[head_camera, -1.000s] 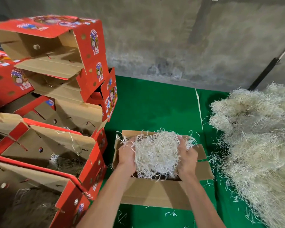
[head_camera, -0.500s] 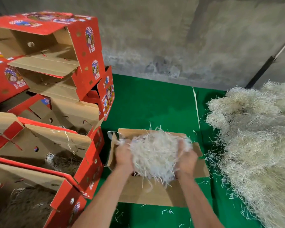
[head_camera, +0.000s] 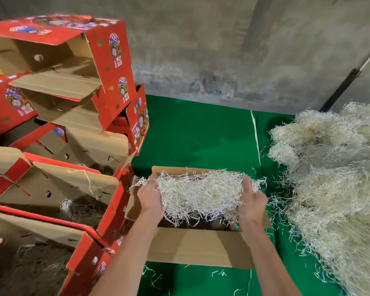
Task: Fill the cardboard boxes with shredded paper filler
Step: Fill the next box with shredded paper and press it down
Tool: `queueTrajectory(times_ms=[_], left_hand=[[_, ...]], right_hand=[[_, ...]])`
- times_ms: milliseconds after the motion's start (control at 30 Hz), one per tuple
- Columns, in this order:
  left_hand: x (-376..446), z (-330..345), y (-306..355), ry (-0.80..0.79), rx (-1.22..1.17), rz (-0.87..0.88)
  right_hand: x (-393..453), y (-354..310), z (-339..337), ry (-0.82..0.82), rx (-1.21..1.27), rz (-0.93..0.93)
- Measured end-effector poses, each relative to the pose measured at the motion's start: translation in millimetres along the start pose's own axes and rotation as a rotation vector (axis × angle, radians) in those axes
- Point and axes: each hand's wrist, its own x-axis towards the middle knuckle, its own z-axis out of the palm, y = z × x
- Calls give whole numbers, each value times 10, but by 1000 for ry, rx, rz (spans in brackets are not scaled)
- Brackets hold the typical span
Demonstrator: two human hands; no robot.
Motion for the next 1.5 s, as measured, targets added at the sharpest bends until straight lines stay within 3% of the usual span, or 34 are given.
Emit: queueTrajectory(times_ms=[67,200,267,467,533,700,800,867,1000,1067,1167,1267,1500], left_hand=[[-38,-14,56,-28,-45,-79],[-62,-147,219,-282,-23,-134],[-163,-197,231,-307,155,10],[-227,-423,177,-625,451,-23],[-275,-392,316,-614,554,-54],[-370,-134,606,-495,938,124],[-480,-34,613,-379,930,662],[-522,65,552,-401,905,878],[-700,404,441,-507,776,626],[-772,523,417,-460,710,695],[-754,618,409,-333,575,632],[-815,660,290,-359,457,566],[-608,537,674,-127,220,774]], right_hand=[[-63,-24,40,-14,-1,-53],[-173,3,19,-138,118,-64],[-230,40,50,-232,227,0],[-369,368,134,-286,286,190],[-380,312,121,-241,254,110],[-301,-252,127,-235,77,-282],[-239,-757,202,-327,-73,-477],[-236,-1014,338,-449,-170,-622],[-299,-1242,628,-588,-193,-764],[-352,-1233,705,-585,-143,-788],[-388,-1107,681,-404,-7,-665],[-521,-1002,758,-174,-23,-545],[-317,-1107,547,-115,89,-535]])
